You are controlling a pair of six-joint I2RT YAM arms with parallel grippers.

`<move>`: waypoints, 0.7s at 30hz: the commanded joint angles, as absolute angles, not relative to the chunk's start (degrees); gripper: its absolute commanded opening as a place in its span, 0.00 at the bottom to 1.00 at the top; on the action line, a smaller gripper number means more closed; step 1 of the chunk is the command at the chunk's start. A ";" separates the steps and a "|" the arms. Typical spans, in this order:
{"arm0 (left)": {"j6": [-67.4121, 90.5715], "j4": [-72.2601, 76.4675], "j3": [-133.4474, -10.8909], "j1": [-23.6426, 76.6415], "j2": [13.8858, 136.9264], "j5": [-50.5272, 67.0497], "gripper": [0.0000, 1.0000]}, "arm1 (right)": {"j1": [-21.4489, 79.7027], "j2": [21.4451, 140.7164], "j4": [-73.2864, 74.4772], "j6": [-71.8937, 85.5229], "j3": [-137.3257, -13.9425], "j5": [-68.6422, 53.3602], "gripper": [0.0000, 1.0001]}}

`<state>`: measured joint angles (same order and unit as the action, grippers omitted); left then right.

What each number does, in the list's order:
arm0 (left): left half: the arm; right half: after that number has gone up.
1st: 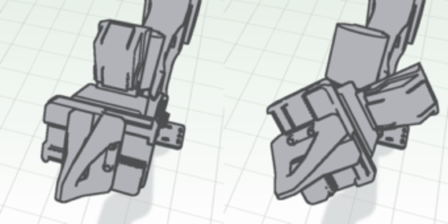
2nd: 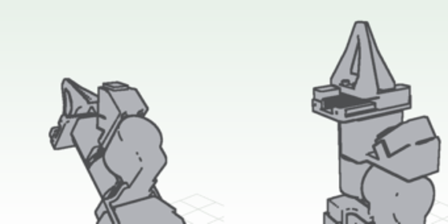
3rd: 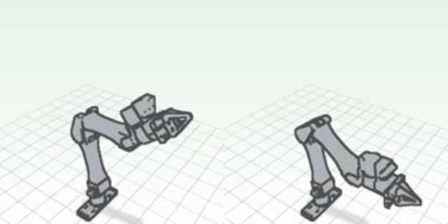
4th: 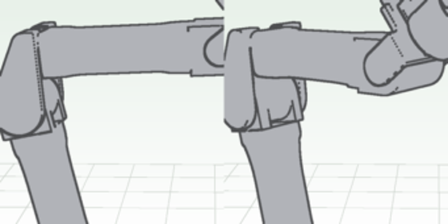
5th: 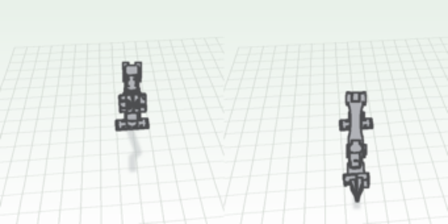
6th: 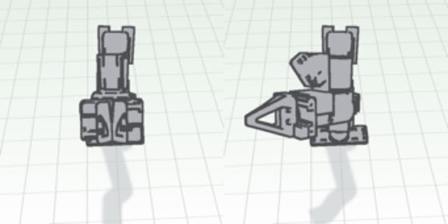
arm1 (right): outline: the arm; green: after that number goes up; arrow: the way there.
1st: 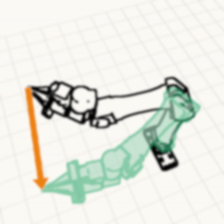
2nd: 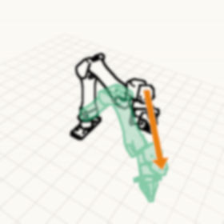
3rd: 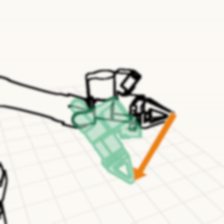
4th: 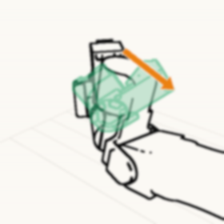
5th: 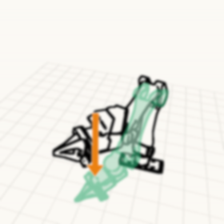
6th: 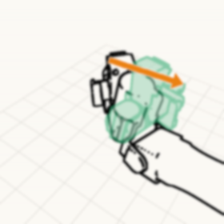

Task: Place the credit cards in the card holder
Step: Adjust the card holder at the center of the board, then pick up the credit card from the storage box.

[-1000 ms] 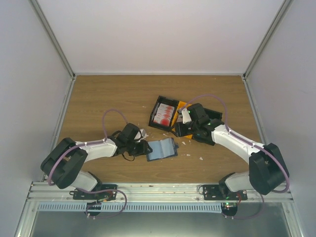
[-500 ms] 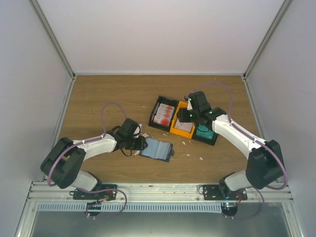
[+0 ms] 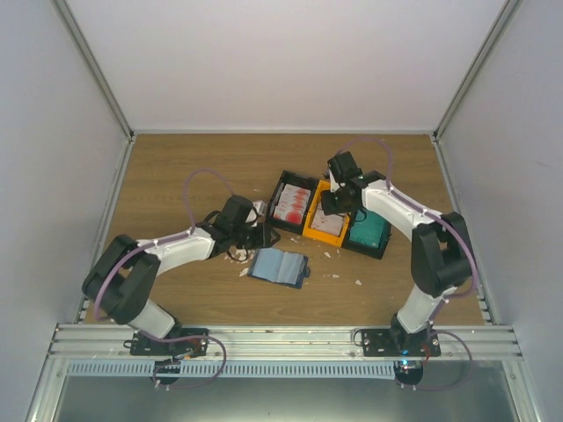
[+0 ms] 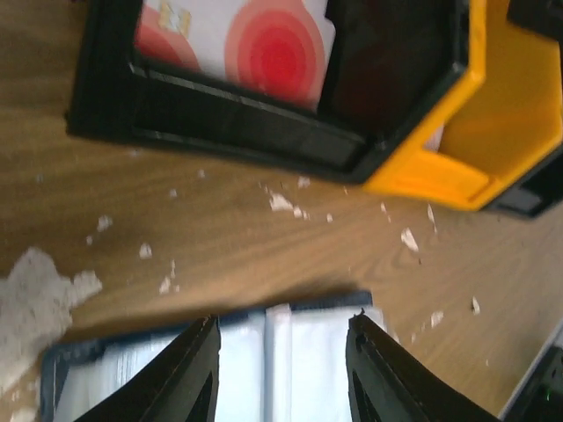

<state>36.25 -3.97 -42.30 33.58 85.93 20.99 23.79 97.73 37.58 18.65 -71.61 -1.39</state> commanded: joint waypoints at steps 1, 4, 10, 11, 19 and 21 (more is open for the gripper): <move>40.53 2.97 -45.26 32.27 89.87 16.14 0.42 | 24.04 101.86 40.00 9.34 -74.53 2.83 0.45; 41.31 5.66 -45.76 30.55 91.62 16.18 0.42 | 23.99 103.68 40.25 2.21 -75.65 1.91 0.46; 41.90 7.42 -48.00 28.76 96.72 18.48 0.37 | 23.45 106.82 43.60 -11.55 -79.57 -5.15 0.45; 41.91 7.51 -48.21 28.60 97.25 18.50 0.37 | 23.40 107.27 44.58 -13.47 -80.21 -6.87 0.45; 42.56 9.55 -48.88 28.21 99.70 19.50 0.35 | 23.43 110.89 48.38 -19.42 -81.03 -8.45 0.47; 42.94 10.34 -48.79 28.23 100.09 20.23 0.35 | 23.46 111.53 47.77 -19.59 -80.44 -7.44 0.48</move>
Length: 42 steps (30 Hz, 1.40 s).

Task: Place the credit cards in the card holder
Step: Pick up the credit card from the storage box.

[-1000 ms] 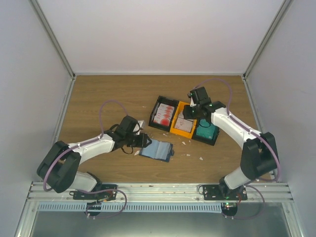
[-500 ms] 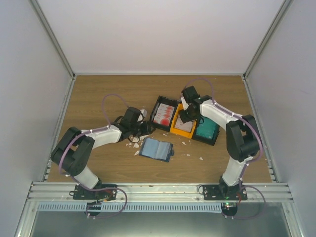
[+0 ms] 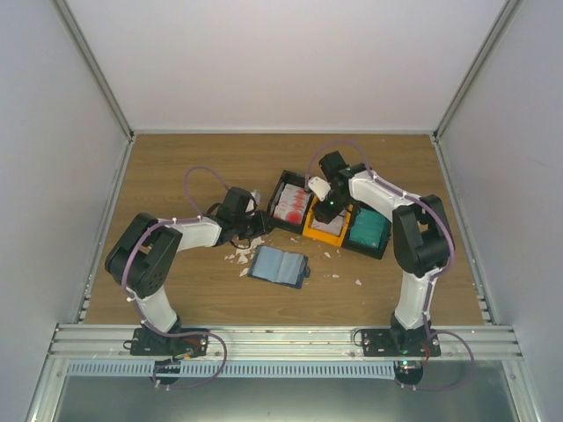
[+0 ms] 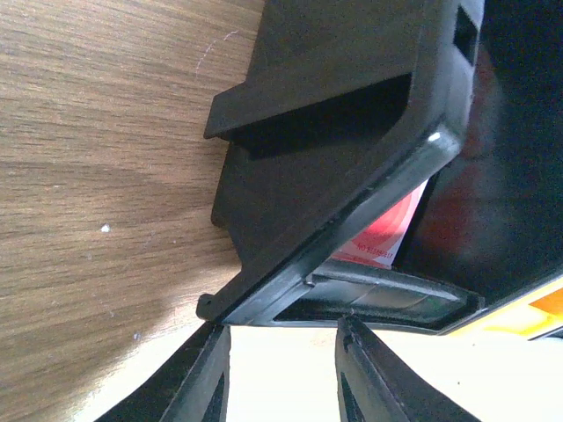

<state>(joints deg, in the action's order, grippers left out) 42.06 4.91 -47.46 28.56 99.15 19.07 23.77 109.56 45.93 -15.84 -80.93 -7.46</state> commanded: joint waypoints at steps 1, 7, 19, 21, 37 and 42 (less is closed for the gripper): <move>43.16 10.82 -48.66 28.22 100.15 20.39 0.35 | 23.46 111.88 47.16 -19.66 -80.08 -6.73 0.48; 44.48 12.94 -48.64 28.22 101.36 21.46 0.34 | 23.09 113.70 44.53 -19.47 -79.01 -4.92 0.55; 46.22 13.95 -50.02 28.22 104.07 23.17 0.34 | 23.03 111.37 48.72 -17.02 -78.71 -13.19 0.43; 46.38 13.84 -50.39 28.21 104.52 23.57 0.33 | 23.04 110.70 49.13 -16.75 -78.45 -14.20 0.41; 46.06 12.70 -51.85 28.22 104.94 22.62 0.33 | 23.26 105.26 51.48 -14.82 -75.97 -19.20 0.23; 45.91 12.27 -52.24 28.21 105.02 22.58 0.33 | 24.01 103.65 51.21 -14.17 -74.57 -19.74 0.29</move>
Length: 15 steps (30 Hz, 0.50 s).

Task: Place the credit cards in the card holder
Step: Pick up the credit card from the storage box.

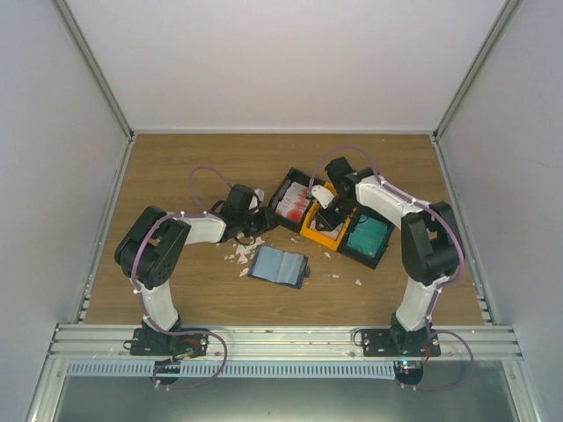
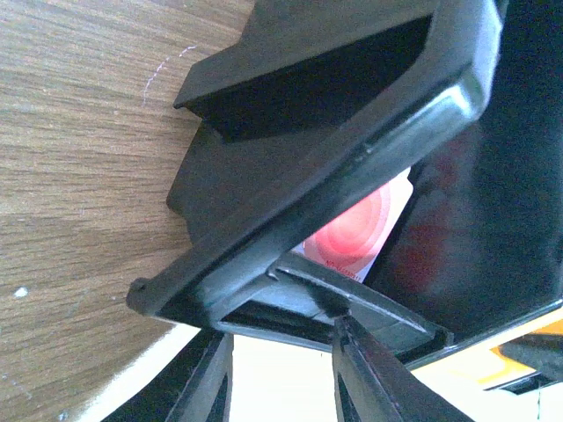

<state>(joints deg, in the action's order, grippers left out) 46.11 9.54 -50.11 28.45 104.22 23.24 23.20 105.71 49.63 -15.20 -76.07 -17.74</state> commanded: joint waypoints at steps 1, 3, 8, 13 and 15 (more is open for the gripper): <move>45.83 12.10 -52.35 28.21 104.98 22.51 0.33 | 24.24 103.25 50.97 -14.07 -74.16 -19.88 0.32; 45.64 11.75 -52.39 28.21 104.75 22.22 0.33 | 24.50 102.51 50.61 -13.87 -73.48 -20.09 0.36; 45.31 11.42 -52.38 28.26 104.37 21.53 0.33 | 24.71 101.08 50.05 -14.09 -72.95 -22.13 0.40; 45.22 11.26 -52.38 28.17 104.41 21.52 0.33 | 24.87 101.41 49.96 -14.49 -72.47 -23.29 0.38; 45.14 11.14 -52.38 28.13 104.46 21.41 0.33 | 25.13 101.39 49.93 -14.68 -72.23 -23.91 0.35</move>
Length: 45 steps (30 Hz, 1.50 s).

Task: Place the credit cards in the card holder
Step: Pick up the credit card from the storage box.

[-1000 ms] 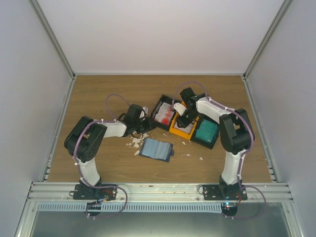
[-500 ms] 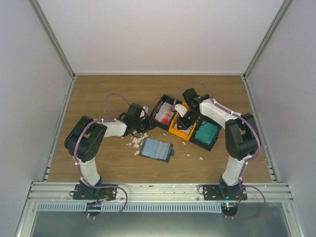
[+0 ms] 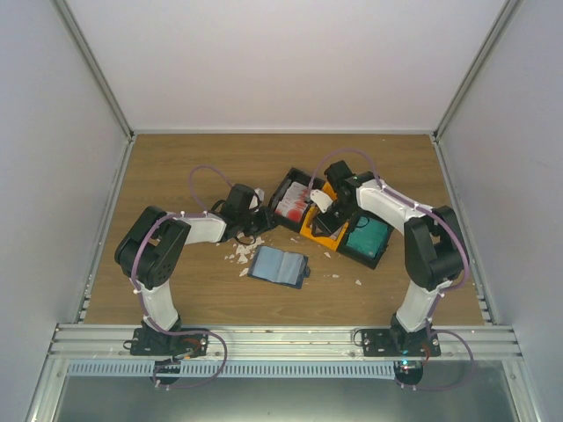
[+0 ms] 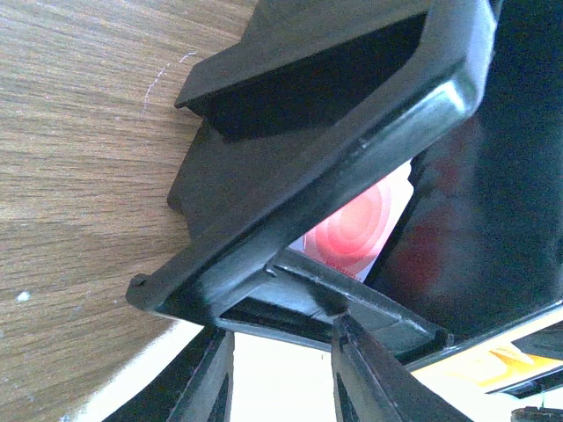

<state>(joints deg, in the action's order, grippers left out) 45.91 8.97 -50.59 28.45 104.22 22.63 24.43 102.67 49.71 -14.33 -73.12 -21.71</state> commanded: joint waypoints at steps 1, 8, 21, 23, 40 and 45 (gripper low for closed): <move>45.14 11.16 -52.38 28.13 104.42 21.43 0.33 | 25.22 101.34 49.92 -14.74 -72.24 -24.09 0.34; 45.16 11.03 -52.56 28.13 104.85 21.45 0.33 | 25.68 101.70 49.44 -15.02 -71.81 -23.45 0.34; 44.93 10.87 -52.38 28.14 104.55 21.24 0.32 | 27.59 106.10 49.11 -9.56 -72.64 -16.83 0.41; 44.75 10.81 -52.38 28.13 104.42 21.26 0.32 | 27.66 105.69 49.28 -9.65 -72.84 -17.11 0.33; 44.79 10.63 -52.13 28.04 103.26 21.01 0.33 | 27.67 99.46 48.35 -8.85 -72.38 -13.74 0.05; 44.71 10.48 -51.65 28.06 102.25 20.71 0.33 | 27.60 97.70 47.59 -8.71 -72.17 -11.79 0.00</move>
